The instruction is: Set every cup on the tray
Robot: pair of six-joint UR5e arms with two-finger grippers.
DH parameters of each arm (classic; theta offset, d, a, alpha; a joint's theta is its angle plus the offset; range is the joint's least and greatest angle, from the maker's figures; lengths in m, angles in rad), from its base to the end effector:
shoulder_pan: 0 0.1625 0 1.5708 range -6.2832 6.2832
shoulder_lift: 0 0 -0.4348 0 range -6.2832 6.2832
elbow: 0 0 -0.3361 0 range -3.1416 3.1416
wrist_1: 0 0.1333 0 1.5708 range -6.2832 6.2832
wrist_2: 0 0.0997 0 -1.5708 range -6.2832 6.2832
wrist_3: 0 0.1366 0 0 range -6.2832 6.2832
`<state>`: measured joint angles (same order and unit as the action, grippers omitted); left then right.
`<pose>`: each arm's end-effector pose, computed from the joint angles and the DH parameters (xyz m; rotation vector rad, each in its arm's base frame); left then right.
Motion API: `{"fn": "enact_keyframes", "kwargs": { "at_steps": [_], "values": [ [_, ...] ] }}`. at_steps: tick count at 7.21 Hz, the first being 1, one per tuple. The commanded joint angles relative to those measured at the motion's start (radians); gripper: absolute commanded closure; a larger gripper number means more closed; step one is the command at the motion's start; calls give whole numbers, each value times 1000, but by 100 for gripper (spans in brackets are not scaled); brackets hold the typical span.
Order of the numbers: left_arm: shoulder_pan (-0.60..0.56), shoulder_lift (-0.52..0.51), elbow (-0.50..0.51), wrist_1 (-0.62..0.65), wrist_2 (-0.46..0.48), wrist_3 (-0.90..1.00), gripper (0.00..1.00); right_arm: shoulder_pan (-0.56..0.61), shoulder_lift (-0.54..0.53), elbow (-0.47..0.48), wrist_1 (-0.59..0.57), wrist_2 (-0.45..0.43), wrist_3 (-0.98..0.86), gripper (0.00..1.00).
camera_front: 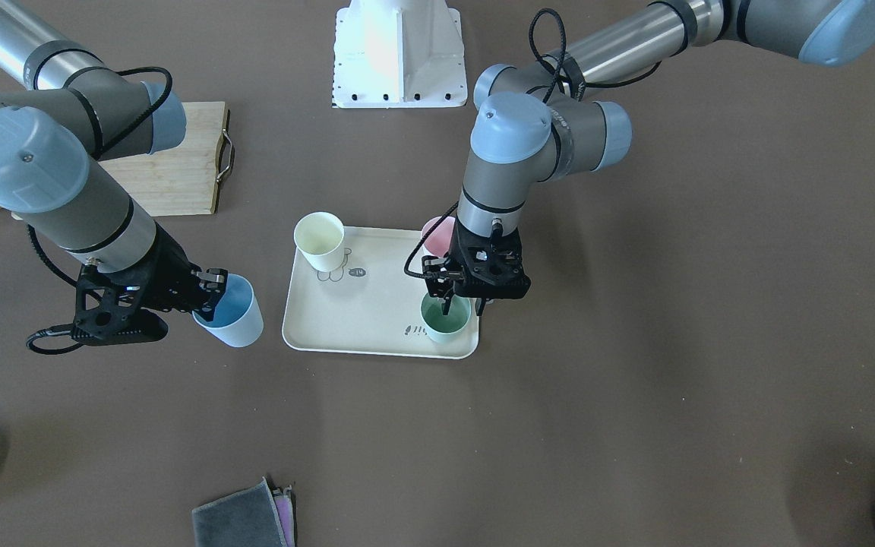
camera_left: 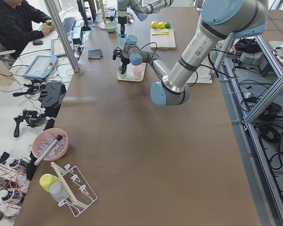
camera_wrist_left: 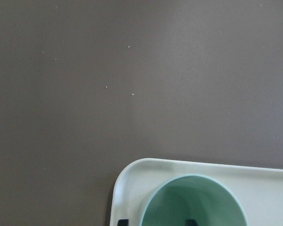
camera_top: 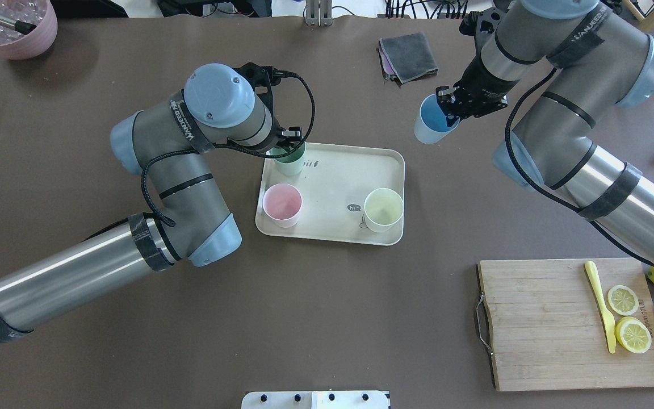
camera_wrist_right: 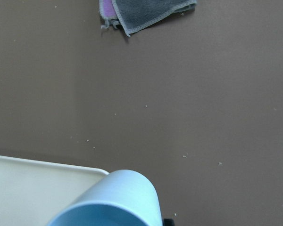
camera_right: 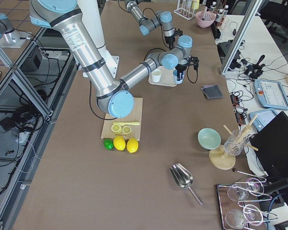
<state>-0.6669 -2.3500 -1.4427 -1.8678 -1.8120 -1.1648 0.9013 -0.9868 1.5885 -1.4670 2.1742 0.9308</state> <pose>0.5182 -0.5361 0.2645 0.2907 0.9248 -0.1258 -0.3693 -0.5566 0.3560 0.0615 -0.8912 0.0309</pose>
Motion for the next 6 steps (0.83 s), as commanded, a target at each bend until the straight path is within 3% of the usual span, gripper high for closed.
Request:
{"fn": "enact_keyframes", "kwargs": {
  "at_steps": [1, 4, 6],
  "values": [
    [-100, 40, -88, 73, -76, 131, 3, -79, 26, -5, 5, -80, 66, 100],
    [-201, 147, -215, 110, -150, 302, 3, -157, 72, -51, 13, -143, 105, 100],
    [-246, 179, -229, 110, -187, 339, 3, -182, 83, -128, 83, -166, 106, 100]
  ]
}}
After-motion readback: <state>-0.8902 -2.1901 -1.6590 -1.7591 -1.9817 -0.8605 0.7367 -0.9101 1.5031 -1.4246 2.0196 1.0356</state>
